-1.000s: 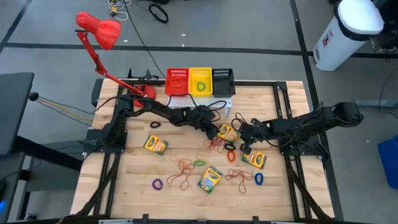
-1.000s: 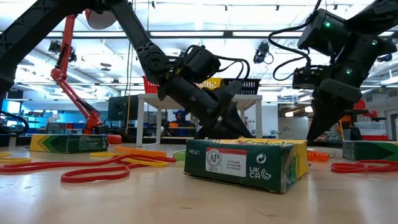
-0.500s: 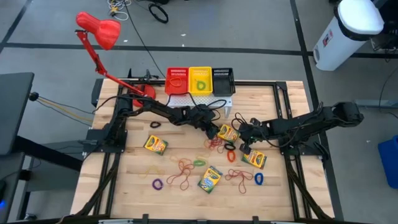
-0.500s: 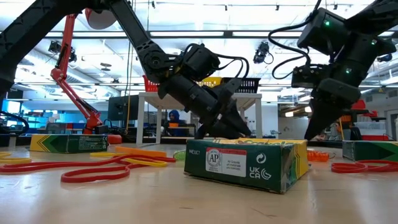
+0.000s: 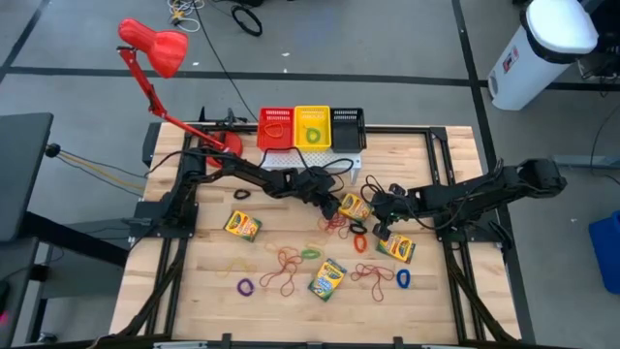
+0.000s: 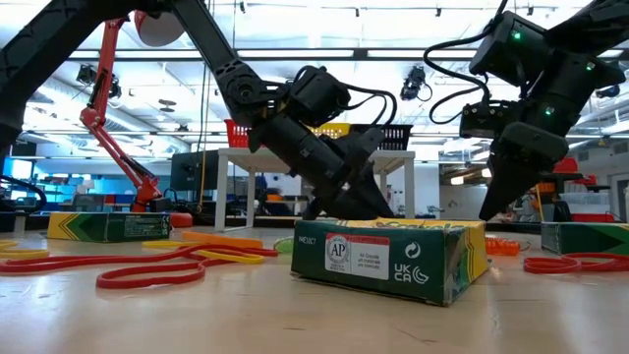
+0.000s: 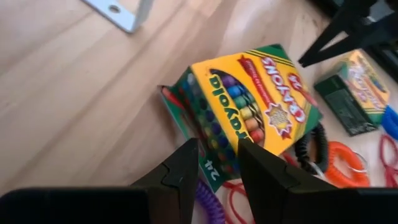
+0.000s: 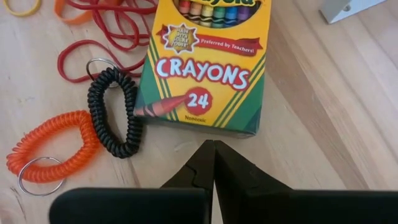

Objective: Pick & Place Office Desk Supplies
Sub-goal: Put the yellow crayon box into the black bin on the shelf

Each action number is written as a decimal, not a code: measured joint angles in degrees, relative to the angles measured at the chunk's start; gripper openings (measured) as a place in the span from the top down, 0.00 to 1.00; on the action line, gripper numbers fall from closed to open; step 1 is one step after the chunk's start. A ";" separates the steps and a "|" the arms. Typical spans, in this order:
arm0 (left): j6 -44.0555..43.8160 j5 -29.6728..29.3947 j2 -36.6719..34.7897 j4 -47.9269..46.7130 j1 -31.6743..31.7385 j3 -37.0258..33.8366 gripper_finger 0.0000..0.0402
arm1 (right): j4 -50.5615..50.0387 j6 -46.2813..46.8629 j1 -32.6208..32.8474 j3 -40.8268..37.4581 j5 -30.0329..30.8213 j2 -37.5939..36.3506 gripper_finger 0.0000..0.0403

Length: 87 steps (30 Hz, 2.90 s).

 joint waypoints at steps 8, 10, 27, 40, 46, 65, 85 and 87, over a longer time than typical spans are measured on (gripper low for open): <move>-0.18 1.26 0.00 -0.36 0.42 0.02 0.70 | 0.00 -0.23 -0.01 0.00 0.00 0.00 0.96; -0.15 1.52 0.00 -0.39 0.76 0.02 0.70 | 0.00 -0.44 0.00 0.00 -0.02 0.00 0.96; 0.99 6.29 0.39 -0.01 1.08 0.00 0.70 | 2.58 -1.09 -0.02 0.04 -0.55 0.00 0.96; 0.13 6.96 0.06 0.58 0.92 -0.11 0.70 | 0.57 -1.07 0.00 0.04 -2.69 -0.02 0.96; 0.08 4.71 0.02 -0.52 0.87 -0.11 0.62 | 0.61 -1.29 0.00 0.04 -2.67 -0.02 0.96; -0.51 8.91 0.15 0.02 0.90 -0.08 0.53 | 1.33 -2.86 0.00 0.04 -3.52 4.04 0.96; 0.27 11.95 0.26 2.88 0.91 -0.02 0.53 | 8.78 -5.38 -0.51 -0.02 -1.95 8.68 0.96; 0.62 12.16 0.26 3.83 0.95 -0.02 0.53 | 8.85 -5.38 -0.46 -0.02 -2.03 8.68 0.96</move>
